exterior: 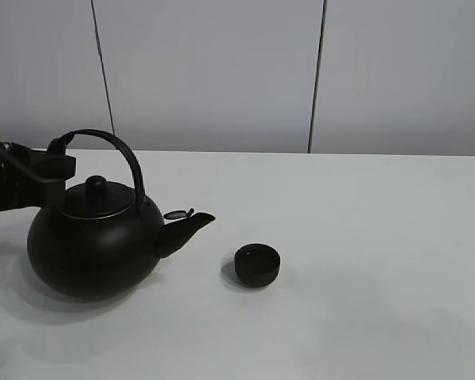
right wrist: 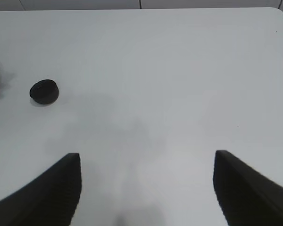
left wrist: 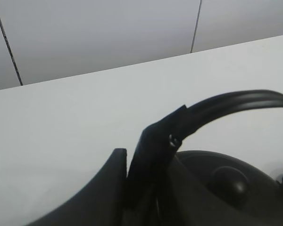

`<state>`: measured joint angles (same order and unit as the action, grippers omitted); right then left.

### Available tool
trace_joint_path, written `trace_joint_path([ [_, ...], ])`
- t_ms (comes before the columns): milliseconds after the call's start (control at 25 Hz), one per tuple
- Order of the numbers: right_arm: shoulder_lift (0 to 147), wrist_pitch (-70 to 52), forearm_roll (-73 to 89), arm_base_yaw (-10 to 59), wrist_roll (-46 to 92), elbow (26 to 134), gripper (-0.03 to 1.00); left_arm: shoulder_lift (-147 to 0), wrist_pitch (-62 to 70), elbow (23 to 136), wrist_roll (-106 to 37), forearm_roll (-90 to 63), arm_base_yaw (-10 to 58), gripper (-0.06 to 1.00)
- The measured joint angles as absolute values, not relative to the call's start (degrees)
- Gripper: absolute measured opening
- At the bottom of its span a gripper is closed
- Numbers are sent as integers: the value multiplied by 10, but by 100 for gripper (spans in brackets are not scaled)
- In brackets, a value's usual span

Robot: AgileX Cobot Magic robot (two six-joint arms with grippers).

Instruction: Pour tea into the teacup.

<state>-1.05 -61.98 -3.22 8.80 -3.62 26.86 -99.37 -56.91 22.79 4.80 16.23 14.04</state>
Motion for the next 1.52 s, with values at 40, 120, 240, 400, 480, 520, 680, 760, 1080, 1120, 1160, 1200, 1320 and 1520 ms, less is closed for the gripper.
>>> trace_joint_path([
  [40,-11,-620,-32,88,-36,269,54,-994,-569,228,48,162,140,15],
  [120,-11,-620,-32,88,-36,269,54,-994,-567,228,47,163,140,15],
  [240,-11,-620,-32,88,-36,269,54,-994,-566,228,47,163,140,15],
  [400,-11,-620,-32,88,-36,269,54,-1021,-578,228,52,162,140,15],
  [480,-11,-620,-32,88,-36,269,54,-1040,-596,230,57,160,140,15],
  [520,-11,-620,-32,88,-36,269,54,-1043,-601,231,58,160,140,15],
  [680,-11,-620,-32,88,-36,269,54,-1046,-604,232,59,160,140,15],
  [760,-11,-620,-32,88,-36,269,54,-1046,-604,232,59,160,140,15],
  [1080,-11,-620,-32,88,-36,269,54,-1046,-604,232,59,160,140,15],
  [1120,-11,-620,-32,88,-36,269,54,-1046,-604,232,59,161,140,16],
  [1160,-11,-620,-32,88,-36,269,54,-1046,-606,232,60,163,140,18],
  [1200,-11,-620,-32,88,-36,269,54,-1046,-609,232,63,164,140,22],
  [1320,-11,-620,-32,88,-36,269,54,-1042,-638,235,69,161,140,39],
  [1520,-11,-620,-32,88,-36,269,54,-1042,-643,235,71,161,140,49],
])
